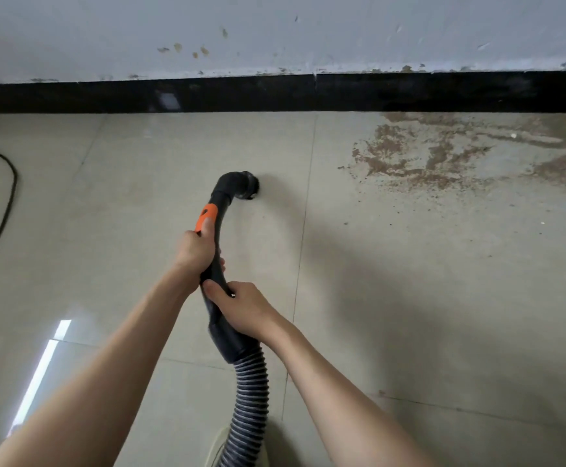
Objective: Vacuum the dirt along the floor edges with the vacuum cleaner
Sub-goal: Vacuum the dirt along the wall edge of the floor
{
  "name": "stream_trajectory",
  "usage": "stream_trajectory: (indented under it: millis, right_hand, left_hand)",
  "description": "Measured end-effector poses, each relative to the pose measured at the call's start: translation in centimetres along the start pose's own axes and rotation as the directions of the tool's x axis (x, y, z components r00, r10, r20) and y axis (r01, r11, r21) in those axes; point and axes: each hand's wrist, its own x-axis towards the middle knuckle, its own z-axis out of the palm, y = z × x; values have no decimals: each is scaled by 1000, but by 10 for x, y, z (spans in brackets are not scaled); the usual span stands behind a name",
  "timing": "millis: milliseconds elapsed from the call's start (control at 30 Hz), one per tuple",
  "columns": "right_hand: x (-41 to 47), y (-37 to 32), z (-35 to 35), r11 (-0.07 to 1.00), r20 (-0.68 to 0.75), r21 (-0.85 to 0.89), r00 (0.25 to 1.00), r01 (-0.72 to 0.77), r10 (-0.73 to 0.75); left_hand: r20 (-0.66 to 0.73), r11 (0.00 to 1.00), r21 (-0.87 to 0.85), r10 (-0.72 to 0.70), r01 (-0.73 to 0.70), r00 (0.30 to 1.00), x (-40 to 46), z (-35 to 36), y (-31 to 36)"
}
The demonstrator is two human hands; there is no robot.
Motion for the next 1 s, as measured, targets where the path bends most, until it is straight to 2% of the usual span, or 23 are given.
stream_trajectory:
  millis: [167,267,600,1000]
  right_hand:
    - [-5,-6,51,998,173,-67,985,17,-5]
    - [-11,-4,63,994,198,-97,980,41,-21]
    - [-39,12,39,999,-36,-46,999,5,-7]
    - [-51,19,10,996,-245,-60,969,-59,42]
  left_hand:
    - [-76,997,-31,-76,74,994,-11,-57,-35]
    - [-89,992,-72,-108,101,990,-15,-71,-49]
    - [109,997,-43,-54,59,993,-26,-21,-35]
    - [247,1000,17,-2,-2,969,-31,27,-18]
